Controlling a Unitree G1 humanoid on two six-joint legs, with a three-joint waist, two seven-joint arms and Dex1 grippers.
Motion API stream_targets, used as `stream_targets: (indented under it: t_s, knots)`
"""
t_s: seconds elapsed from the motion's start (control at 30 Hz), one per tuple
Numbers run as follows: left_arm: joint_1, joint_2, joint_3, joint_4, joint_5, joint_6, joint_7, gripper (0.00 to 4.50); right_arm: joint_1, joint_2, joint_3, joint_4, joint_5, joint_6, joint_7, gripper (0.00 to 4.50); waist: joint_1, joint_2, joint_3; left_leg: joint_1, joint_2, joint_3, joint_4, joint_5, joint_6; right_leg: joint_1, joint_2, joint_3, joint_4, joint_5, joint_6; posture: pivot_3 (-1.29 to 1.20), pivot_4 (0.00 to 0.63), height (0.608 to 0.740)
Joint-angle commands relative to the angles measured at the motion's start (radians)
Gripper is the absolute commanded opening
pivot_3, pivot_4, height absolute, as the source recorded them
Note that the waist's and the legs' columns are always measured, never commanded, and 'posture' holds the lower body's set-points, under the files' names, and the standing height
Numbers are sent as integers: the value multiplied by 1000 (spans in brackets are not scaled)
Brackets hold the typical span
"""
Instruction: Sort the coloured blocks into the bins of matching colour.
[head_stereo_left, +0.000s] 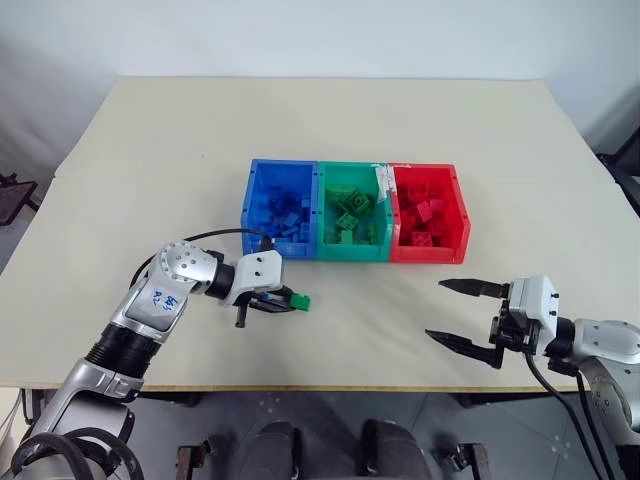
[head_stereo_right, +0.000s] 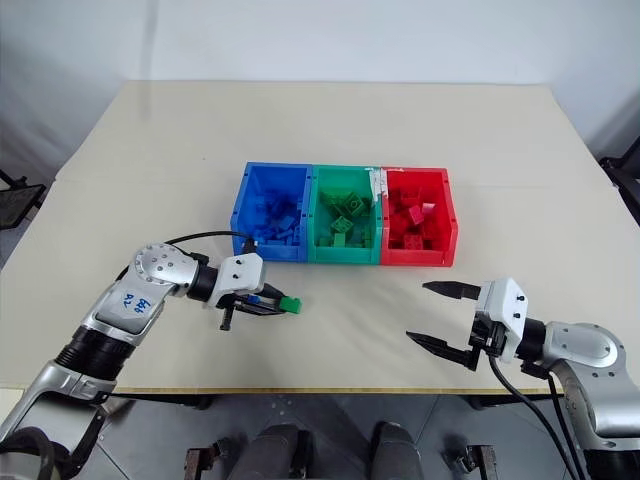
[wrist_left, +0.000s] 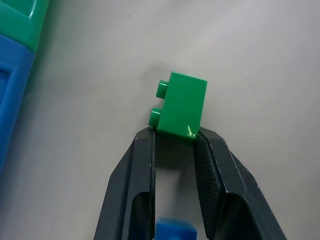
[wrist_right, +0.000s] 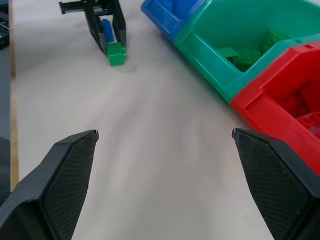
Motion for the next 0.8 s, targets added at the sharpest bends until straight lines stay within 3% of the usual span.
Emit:
stream_targets:
  t_s: [0.03, 0.17, 0.33, 0.53, 0.57, 0.8]
  knots:
    - [-54, -78, 79, -31, -112, 19, 27, 697, 21, 21, -77, -43, 39, 20, -73, 4500, 5, 0, 0, 0, 0, 0, 0, 0, 0, 0, 0, 0, 0, 0, 0, 0, 150, 740]
    - [-176, -195, 146, 25, -152, 32, 140, 697, 57, 107, -165, -76, 75, 29, -213, 4500, 15, -1, 0, -1, 0, -1, 1, 0, 0, 0, 0, -1, 0, 0, 0, 0, 150, 740]
    - [-355, -315, 158, 261, -59, -47, 338, 697, 79, 174, -204, -112, 62, 9, -307, 4500, 17, -1, 0, -1, -2, 0, 1, 1, 0, 0, 0, 0, 0, 1, 1, 0, 150, 740]
    - [-413, -360, 153, 418, -44, -60, 342, 697, 87, 185, -189, -133, 44, -21, -324, 4500, 9, -1, 0, 0, -5, 3, -2, 1, 0, -1, 1, 0, -1, 1, 1, 0, 150, 740]
    - [-407, -359, 153, 413, -47, -66, 330, 1422, 82, 185, -189, -132, 46, -29, -321, 4500, 9, -1, 0, 0, -5, 3, -2, 1, 0, -1, 1, 0, -1, 1, 1, 0, 150, 740]
    - [-273, -279, 202, 276, -89, -166, 256, 3526, 16, 150, -165, -82, 47, -48, -266, 4500, -6, -1, 0, 0, -1, 2, -2, 1, 0, -1, 1, 1, -1, 1, 1, 0, 150, 740]
